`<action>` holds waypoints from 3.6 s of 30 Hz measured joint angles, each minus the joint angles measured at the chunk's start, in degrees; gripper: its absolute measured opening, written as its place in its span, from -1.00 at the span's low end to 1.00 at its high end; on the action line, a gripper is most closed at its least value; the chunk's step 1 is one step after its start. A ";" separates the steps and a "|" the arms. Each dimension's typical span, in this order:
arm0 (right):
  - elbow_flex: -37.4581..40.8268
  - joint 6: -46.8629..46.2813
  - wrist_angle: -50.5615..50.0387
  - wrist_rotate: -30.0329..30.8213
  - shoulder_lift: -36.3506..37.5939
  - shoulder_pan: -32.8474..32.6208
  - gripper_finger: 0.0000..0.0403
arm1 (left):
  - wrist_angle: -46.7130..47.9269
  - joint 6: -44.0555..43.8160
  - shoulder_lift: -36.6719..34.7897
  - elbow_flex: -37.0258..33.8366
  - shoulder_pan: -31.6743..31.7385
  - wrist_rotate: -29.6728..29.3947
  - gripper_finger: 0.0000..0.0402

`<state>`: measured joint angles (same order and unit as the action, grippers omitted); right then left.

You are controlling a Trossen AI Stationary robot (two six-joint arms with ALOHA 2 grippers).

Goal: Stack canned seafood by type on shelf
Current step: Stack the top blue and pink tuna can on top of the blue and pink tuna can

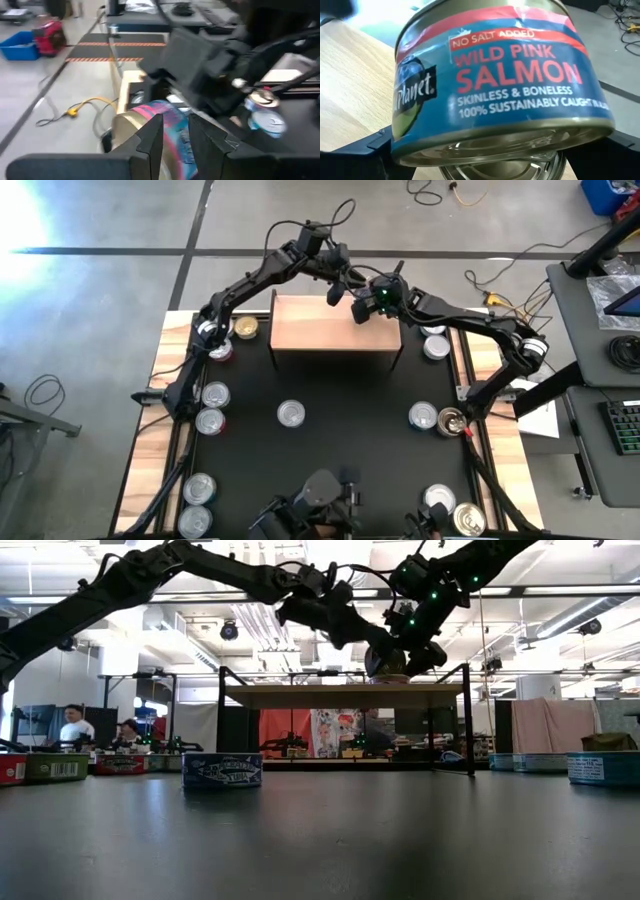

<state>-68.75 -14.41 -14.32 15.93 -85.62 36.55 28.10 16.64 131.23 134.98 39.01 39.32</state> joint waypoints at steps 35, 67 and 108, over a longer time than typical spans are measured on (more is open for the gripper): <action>-1.92 -2.21 -4.43 -2.63 0.18 0.25 0.99 | 18.25 6.10 -3.96 -0.18 3.96 -5.42 -0.58; -1.92 -1.62 -4.23 -5.45 0.33 0.25 0.99 | 4.63 -7.15 -7.68 -1.52 -3.99 -17.82 0.92; -4.02 7.86 -7.00 -2.39 0.22 0.09 0.99 | -9.45 -7.79 -7.73 -14.81 -4.64 -19.20 0.91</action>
<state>-72.77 -6.55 -21.31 13.54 -85.41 36.64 18.65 8.85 123.50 120.17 34.37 20.12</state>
